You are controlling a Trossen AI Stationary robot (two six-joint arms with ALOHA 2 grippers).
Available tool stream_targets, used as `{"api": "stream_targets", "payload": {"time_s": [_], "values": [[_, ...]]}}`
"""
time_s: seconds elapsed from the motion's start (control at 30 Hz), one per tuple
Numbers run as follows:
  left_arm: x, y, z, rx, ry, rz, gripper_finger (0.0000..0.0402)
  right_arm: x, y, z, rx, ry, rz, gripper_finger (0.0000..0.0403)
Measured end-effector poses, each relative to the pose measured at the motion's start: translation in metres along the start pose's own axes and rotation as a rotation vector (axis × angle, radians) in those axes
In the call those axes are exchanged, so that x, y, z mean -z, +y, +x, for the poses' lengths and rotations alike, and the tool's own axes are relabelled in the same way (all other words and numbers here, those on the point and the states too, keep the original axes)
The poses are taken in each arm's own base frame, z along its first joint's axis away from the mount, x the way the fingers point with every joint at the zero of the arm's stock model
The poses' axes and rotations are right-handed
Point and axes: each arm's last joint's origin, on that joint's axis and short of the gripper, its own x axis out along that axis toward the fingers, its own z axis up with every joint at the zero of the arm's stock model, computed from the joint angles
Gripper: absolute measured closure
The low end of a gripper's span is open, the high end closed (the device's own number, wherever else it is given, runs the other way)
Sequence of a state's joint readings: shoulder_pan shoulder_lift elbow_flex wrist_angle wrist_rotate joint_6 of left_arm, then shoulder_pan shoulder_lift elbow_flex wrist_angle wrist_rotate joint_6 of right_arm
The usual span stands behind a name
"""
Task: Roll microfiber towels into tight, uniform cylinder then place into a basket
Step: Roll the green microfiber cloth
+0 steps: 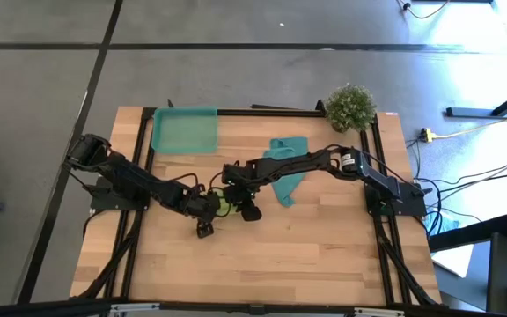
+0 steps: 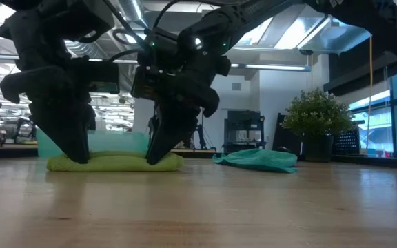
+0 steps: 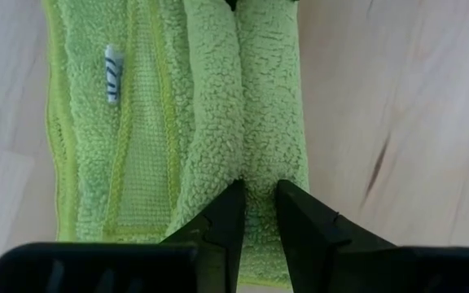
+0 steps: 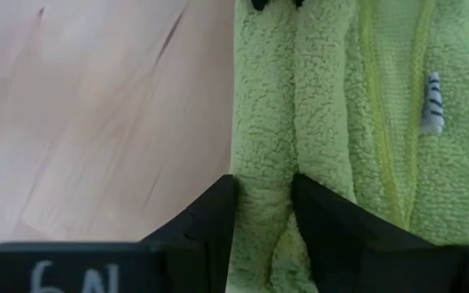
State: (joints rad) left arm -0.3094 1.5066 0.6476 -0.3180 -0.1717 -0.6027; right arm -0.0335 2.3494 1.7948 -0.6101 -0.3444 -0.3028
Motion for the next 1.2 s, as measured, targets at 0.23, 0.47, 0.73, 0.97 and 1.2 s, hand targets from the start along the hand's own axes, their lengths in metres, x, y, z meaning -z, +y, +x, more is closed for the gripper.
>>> {"api": "stream_targets", "payload": {"time_s": [0.23,0.47,0.73,0.97,1.2], "values": [[-0.001,0.002,0.0,-0.008,0.003,0.001,0.0331,0.003,0.003,0.013,0.085,0.049,-0.053,0.0276],[-0.001,0.002,0.0,-0.014,-0.001,0.001,0.0331,0.0,0.012,0.019,0.156,0.08,-0.118,0.0363],[-0.001,0.002,-0.002,0.008,0.006,-0.003,0.0331,0.001,0.013,0.019,0.002,0.048,-0.035,0.0395],[-0.001,0.003,-0.011,0.044,0.004,-0.009,0.0331,0.004,0.001,0.009,-0.306,0.0,0.197,0.0397],[-0.001,0.006,-0.032,0.086,-0.017,-0.039,0.0331,0.011,-0.009,0.002,-0.423,0.013,0.349,0.0397]]}}
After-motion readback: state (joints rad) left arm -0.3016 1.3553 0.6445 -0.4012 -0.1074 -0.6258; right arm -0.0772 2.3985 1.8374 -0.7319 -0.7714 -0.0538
